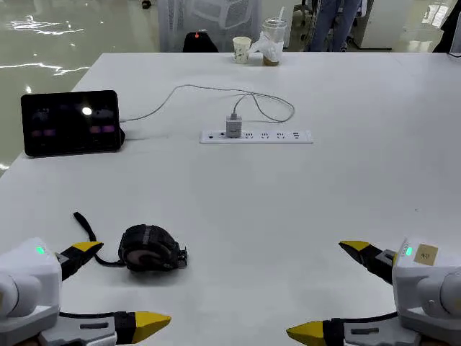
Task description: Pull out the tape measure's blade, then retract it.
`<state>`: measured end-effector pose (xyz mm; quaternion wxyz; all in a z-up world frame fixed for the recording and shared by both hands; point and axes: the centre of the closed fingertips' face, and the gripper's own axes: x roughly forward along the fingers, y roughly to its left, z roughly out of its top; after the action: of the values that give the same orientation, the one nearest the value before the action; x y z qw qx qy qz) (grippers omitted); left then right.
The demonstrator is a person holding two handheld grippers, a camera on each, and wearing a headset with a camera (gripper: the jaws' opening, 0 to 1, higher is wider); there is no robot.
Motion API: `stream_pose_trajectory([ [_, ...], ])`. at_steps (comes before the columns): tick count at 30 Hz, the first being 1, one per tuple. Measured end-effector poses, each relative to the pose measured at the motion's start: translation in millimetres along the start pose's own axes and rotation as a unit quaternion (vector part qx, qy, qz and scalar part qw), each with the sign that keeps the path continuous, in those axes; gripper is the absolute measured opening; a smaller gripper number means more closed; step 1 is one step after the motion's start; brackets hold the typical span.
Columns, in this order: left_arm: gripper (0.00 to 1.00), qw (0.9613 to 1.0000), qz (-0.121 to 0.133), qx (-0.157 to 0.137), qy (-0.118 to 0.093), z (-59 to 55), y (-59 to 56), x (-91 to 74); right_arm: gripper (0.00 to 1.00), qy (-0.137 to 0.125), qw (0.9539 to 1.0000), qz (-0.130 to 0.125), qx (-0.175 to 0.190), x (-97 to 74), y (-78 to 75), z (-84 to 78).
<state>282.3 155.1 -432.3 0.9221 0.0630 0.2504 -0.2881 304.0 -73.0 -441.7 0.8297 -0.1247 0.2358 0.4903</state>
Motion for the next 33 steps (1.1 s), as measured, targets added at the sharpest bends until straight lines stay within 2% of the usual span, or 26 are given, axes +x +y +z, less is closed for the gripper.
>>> stream_pose_trajectory([
  [11, 0.97, 0.9999, -0.007, 0.016, -0.001, 3.2, 11.1, 5.4, 0.99, -0.003, 0.9998, 0.016, -0.013, 10.9, -3.4, 1.3],
  [25, 0.93, 0.9991, -0.021, 0.034, 0.014, 4.4, 24.7, 13.2, 0.97, -0.001, 0.9989, 0.037, -0.028, 24.7, -7.3, 7.3],
  [33, 0.9, 0.998, -0.035, 0.044, 0.031, 2.7, 29.0, 17.3, 0.96, 0.008, 0.9979, 0.054, -0.036, 33.2, -7.8, 8.0],
])
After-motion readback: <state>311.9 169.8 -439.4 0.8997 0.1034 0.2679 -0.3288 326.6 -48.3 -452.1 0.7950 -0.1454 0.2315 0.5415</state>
